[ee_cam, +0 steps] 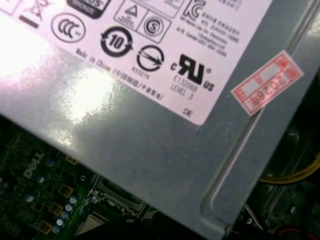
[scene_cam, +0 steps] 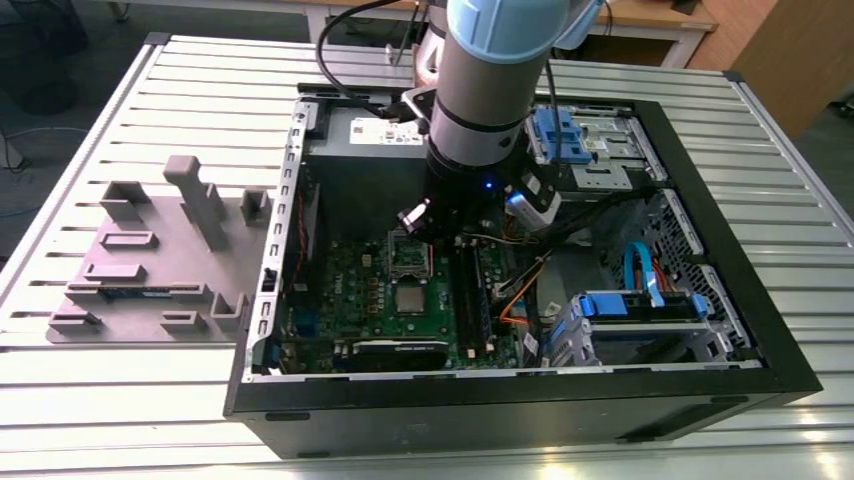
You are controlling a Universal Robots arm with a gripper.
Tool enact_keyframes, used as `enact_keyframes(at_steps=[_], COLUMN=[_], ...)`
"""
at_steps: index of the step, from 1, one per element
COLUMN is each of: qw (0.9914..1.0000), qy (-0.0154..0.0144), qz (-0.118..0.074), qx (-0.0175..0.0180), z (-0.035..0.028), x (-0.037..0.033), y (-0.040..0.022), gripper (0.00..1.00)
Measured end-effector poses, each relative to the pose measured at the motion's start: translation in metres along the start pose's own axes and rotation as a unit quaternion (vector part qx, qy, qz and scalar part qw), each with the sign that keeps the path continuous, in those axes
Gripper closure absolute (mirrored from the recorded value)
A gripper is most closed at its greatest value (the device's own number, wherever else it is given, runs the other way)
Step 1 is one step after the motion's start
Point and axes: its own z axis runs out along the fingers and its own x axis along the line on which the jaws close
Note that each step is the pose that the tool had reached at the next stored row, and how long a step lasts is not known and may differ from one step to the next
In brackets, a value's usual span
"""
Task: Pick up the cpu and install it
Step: 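Close the cpu cover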
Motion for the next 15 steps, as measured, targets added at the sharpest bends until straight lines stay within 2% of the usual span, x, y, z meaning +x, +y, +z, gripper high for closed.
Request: enact_keyframes(at_steps=[15], qw=[1.0], qy=[-0.0003], qz=[0.0], qx=[0.0002], z=[0.0041], x=[0.0021], y=[0.0047], gripper=[0.89])
